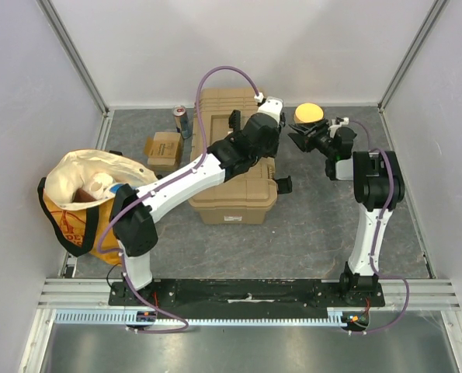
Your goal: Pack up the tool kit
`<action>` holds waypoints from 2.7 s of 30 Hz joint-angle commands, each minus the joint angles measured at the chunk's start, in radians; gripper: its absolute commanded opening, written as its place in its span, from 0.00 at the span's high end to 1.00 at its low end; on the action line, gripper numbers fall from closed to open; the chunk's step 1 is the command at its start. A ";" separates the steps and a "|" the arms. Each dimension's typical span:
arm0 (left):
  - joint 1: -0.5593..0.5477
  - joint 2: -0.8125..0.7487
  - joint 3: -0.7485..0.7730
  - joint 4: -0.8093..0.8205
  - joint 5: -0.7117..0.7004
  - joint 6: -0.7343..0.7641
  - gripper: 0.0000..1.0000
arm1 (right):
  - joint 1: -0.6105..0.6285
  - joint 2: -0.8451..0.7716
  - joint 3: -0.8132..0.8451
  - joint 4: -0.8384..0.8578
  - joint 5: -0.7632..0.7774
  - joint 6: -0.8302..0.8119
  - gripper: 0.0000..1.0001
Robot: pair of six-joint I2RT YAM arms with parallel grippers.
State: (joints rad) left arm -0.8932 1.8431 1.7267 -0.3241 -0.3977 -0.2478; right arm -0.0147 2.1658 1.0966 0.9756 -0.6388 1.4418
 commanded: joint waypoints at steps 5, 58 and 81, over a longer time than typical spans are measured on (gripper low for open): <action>0.005 0.047 0.096 -0.185 -0.098 -0.160 0.60 | 0.088 0.074 0.147 -0.034 0.045 0.019 0.50; 0.163 0.054 -0.110 -0.285 0.266 -0.350 0.81 | 0.173 0.006 0.089 0.294 0.176 0.106 0.47; 0.163 0.073 -0.118 -0.285 0.275 -0.340 0.83 | 0.199 -0.156 0.092 -0.057 0.232 -0.216 0.55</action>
State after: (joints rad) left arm -0.7647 1.8484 1.6787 -0.3843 -0.0643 -0.6174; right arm 0.1390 2.0735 1.1603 0.9173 -0.3756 1.2884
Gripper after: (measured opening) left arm 0.171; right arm 0.454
